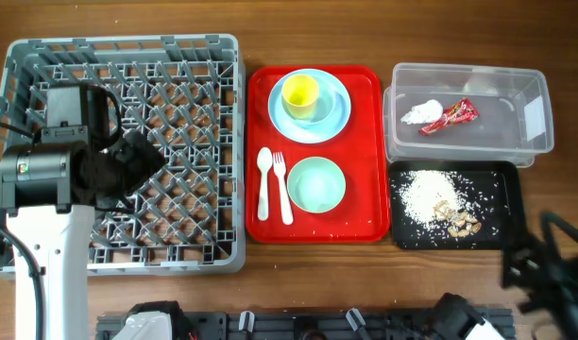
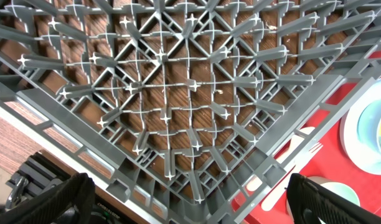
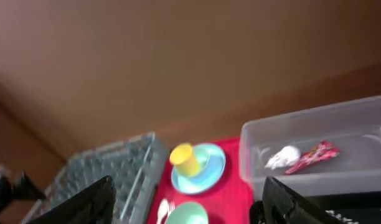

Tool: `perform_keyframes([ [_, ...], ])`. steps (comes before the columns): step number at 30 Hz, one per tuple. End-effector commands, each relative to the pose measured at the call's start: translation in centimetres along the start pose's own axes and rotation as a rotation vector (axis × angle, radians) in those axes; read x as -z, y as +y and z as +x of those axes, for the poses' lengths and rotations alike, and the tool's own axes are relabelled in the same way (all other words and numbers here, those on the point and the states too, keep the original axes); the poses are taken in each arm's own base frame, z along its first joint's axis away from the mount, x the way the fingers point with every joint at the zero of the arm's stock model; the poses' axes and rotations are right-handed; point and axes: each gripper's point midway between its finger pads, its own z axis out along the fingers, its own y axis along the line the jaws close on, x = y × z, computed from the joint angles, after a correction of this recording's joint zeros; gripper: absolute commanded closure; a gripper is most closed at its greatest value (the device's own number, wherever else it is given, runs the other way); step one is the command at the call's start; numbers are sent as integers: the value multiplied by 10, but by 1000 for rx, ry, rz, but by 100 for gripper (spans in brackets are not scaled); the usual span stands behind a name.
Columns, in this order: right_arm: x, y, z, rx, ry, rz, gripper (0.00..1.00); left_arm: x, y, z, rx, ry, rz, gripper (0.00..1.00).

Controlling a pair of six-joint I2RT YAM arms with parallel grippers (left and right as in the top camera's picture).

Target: Sort waste into correct bins and load items into the dishwasher rack

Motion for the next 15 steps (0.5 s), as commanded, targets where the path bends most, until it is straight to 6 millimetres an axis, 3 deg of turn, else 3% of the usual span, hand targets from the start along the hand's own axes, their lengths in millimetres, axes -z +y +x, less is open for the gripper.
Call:
perform_keyframes([
  [1,23,-28,-6,-62,-83,27,0,0,3,-2,6,-12,-10,0],
  [4,30,-34,-5,-71,-94,21,0,0,3,-2,6,-12,-10,0],
  [9,27,-45,19,-2,-7,72,0,0,3,-2,6,-12,-10,0],
  [15,30,-64,45,83,96,138,0,2,-14,-23,23,-97,63,0],
])
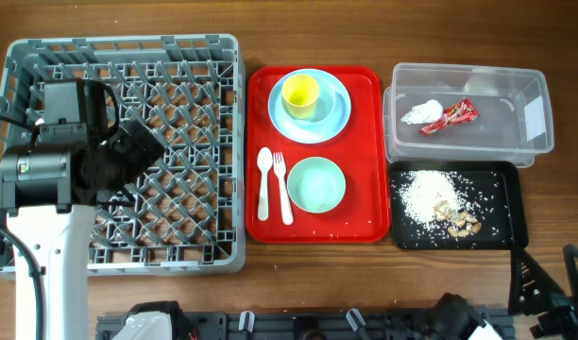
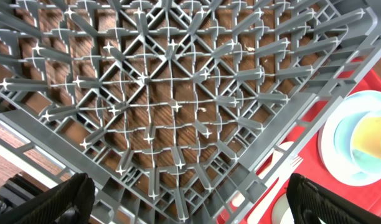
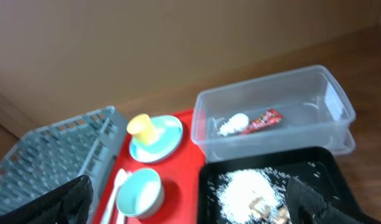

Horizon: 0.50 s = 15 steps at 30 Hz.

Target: Sort waste into correct bins and load items into the dishwasher rack

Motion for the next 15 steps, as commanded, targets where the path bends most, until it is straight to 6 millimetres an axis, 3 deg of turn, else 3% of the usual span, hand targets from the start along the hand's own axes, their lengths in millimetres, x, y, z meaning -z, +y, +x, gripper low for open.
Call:
perform_keyframes([
  [1,2,-10,7,15,14,32,0,1,-5,-12,15,-52,23,0],
  [3,2,-13,12,30,33,44,0,3,-22,-17,18,-62,109,0],
  [5,2,-15,14,40,43,51,0,7,-48,-5,2,20,251,5],
  [6,2,-16,16,45,49,55,1,18,-80,9,-115,83,424,19],
  [7,2,-17,16,46,50,56,0,26,-99,15,-180,90,512,40],
  [10,2,-17,16,46,50,56,0,38,-131,25,-283,63,580,76],
  [11,2,-17,16,46,50,56,0,42,-145,30,-329,72,598,82],
  [15,2,-17,16,46,50,56,0,49,-207,42,-497,178,581,83],
])
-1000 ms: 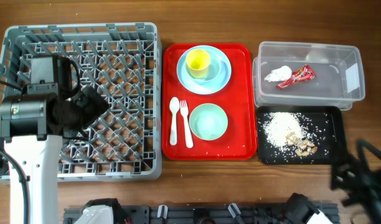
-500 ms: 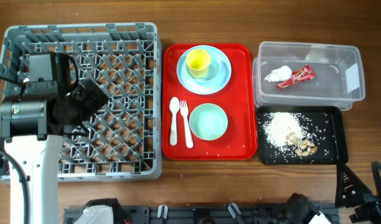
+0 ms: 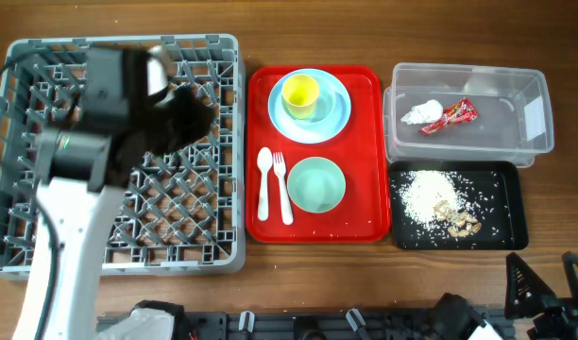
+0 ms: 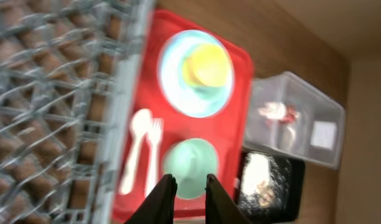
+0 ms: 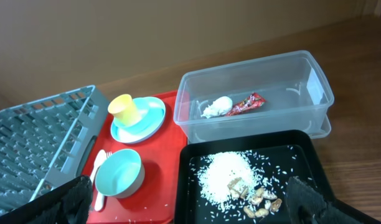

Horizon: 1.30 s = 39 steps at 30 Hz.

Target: Sort waste into correct bins and load items into the dishwasher rack

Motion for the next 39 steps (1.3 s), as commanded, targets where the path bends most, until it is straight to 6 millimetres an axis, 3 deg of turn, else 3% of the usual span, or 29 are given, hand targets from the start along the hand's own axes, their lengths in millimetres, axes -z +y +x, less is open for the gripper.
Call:
perform_keyframes([
  [1,1,-4,0,-12,-14,9,0,-25,-53,-15,-154,119,30,83],
  [3,1,-4,0,-12,-14,9,0,-58,-68,-25,-223,192,-44,83],
  [7,1,-4,0,-12,-14,9,0,-133,-72,-31,-291,209,-168,83],
  [10,1,-4,0,-12,-14,9,0,-183,-69,-26,-338,202,-243,80],
  [12,1,-4,0,-12,-14,9,0,-218,-80,-12,-375,218,-228,82],
  [15,1,-4,0,-12,-14,9,0,-247,-92,-4,-417,190,-218,84],
  [19,1,-4,0,-11,-14,9,0,-266,-93,1,-449,162,-249,85],
  [25,1,-4,0,-12,-14,9,0,-291,-80,10,-465,178,-304,85],
  [39,1,-4,0,-11,-14,9,0,-298,-50,28,-469,254,-396,82],
])
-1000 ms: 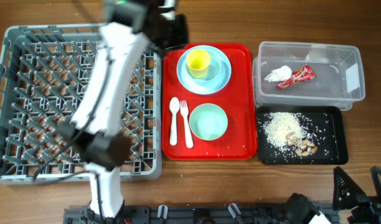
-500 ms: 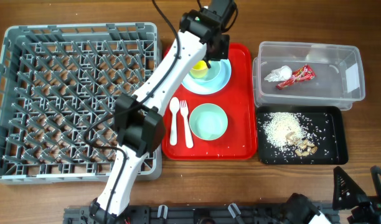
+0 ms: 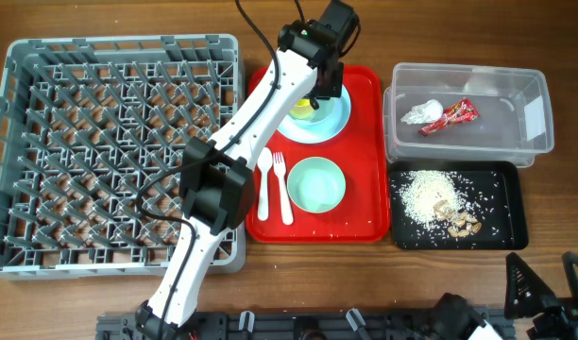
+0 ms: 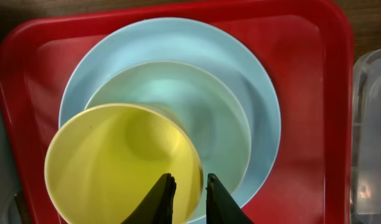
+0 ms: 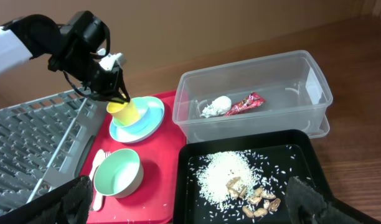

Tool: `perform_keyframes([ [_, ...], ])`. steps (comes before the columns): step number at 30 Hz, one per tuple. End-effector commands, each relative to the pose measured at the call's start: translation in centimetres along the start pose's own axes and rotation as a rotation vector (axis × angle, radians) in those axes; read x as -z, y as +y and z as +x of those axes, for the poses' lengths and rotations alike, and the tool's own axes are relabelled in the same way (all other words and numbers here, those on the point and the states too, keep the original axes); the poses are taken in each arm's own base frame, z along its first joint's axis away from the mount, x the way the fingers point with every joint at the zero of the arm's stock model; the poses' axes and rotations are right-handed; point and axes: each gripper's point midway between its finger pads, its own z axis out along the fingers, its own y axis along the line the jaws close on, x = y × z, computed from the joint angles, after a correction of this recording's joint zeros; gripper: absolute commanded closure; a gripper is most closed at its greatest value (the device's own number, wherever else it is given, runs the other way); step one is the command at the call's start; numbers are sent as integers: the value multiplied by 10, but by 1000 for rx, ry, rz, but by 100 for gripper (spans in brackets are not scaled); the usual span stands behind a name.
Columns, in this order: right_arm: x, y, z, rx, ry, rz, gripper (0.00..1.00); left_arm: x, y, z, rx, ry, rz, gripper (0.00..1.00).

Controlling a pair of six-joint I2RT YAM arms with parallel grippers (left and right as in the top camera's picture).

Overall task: Sort waste into correct bins and load items into the dishwasher rack
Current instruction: 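Reach the left gripper to the yellow cup and grasp it, then lift the yellow cup and carry it over the dish rack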

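A yellow cup [image 4: 116, 162] stands on a pale blue plate [image 4: 253, 99] at the back of the red tray [image 3: 365, 222]. My left gripper [image 4: 189, 196] is down at the cup. Its jaws stand a narrow gap apart, astride the cup's right rim, one finger inside and one outside. Yellow shows between the inner finger and the rim. The overhead view has the left gripper [image 3: 313, 97] above the plate [image 3: 338, 111]. A green bowl [image 3: 316, 184], a white spoon [image 3: 263, 184] and a fork [image 3: 282, 189] lie nearer on the tray. My right gripper [image 3: 547, 283] is open at the front right, holding nothing.
The grey dishwasher rack [image 3: 128, 42] fills the left side and holds no items. A clear bin [image 3: 468, 142] at the back right holds a white wad [image 3: 421, 113] and a red wrapper [image 3: 454, 115]. In front of it a black tray [image 3: 506, 231] holds rice [image 3: 431, 194] and nuts [image 3: 459, 219].
My left gripper was over the rack's back right part, looking at the tray from high up. It is now at the yellow cup, fingers astride its rim. The right gripper has not moved.
My left gripper hung wide open low over the rack while the right arm was blurred at the front right. The right gripper then rested open at the front right corner. My left gripper's fingers narrowed over the rack's back right, and now straddle the cup's rim.
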Motion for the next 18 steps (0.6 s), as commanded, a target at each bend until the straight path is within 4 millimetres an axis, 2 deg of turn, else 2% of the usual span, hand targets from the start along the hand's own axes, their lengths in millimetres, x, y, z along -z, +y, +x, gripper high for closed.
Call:
perform_keyframes([
  [1,2,-3,-1,-16,-17,5,0,-20,9,15,-19,54,-47,81],
  [5,2,-3,-1,-16,-17,5,0,-29,13,25,-23,87,-63,81],
  [9,2,-3,-1,-15,-17,5,0,-30,12,23,-21,77,-59,96],
  [12,2,-3,-1,-16,-17,5,0,-25,11,19,-19,58,-52,96],
  [14,2,-3,-1,-16,-17,5,0,-16,14,9,-14,15,-62,96],
  [16,2,-3,-1,-16,-17,5,0,3,18,-3,-4,-34,-69,96],
  [18,2,-3,-1,-16,-17,5,0,44,23,-21,14,-110,-41,96],
])
